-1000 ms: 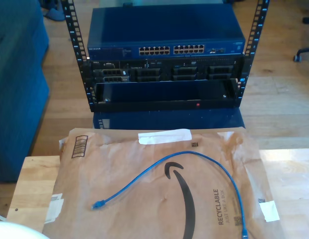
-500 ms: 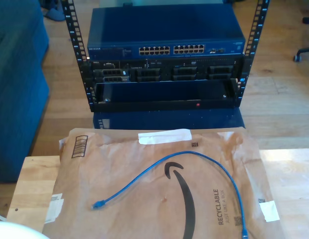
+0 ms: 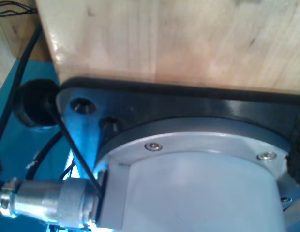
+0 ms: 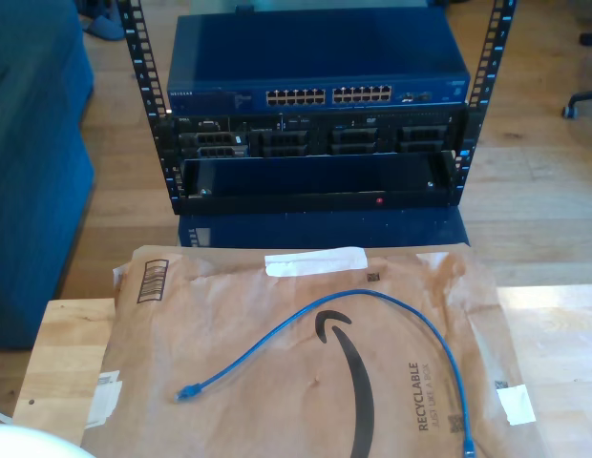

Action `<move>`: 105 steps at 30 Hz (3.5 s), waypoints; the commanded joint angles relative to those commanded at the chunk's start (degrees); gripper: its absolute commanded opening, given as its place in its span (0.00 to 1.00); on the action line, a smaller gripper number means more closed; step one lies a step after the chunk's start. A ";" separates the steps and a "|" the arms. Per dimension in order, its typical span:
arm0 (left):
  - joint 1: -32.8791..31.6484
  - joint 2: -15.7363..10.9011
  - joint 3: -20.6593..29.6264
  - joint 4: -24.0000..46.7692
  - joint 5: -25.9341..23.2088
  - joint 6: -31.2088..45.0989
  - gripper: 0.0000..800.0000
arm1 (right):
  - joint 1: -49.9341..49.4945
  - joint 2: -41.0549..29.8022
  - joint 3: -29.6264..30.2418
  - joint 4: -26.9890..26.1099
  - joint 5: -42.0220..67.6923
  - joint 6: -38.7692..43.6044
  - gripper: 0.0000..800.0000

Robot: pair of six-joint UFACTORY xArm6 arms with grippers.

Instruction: Grab the cable and plug it in

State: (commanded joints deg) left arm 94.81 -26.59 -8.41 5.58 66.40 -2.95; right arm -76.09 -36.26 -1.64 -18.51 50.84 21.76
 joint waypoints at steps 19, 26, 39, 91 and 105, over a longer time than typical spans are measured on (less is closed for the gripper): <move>0.09 0.00 0.00 0.00 0.00 0.00 1.00 | 0.00 0.00 0.00 0.00 -0.09 0.00 1.00; 0.00 0.00 0.09 -0.09 0.00 0.00 1.00 | -0.18 0.00 0.18 0.53 -0.18 0.26 1.00; 0.09 0.00 0.09 -0.09 -0.09 0.09 1.00 | -0.09 0.00 0.09 0.18 -0.26 0.26 1.00; -52.84 15.82 -42.29 -21.10 26.90 -65.05 1.00 | 82.55 7.03 -31.82 9.05 11.16 73.14 0.99; -74.99 8.70 -37.54 -21.27 23.21 -76.13 1.00 | 112.35 35.60 -56.26 18.02 12.66 91.60 0.99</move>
State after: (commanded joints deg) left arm 19.82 -17.89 -45.95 -15.69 89.60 -79.08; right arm 36.26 -0.66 -57.90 -0.48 63.49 113.36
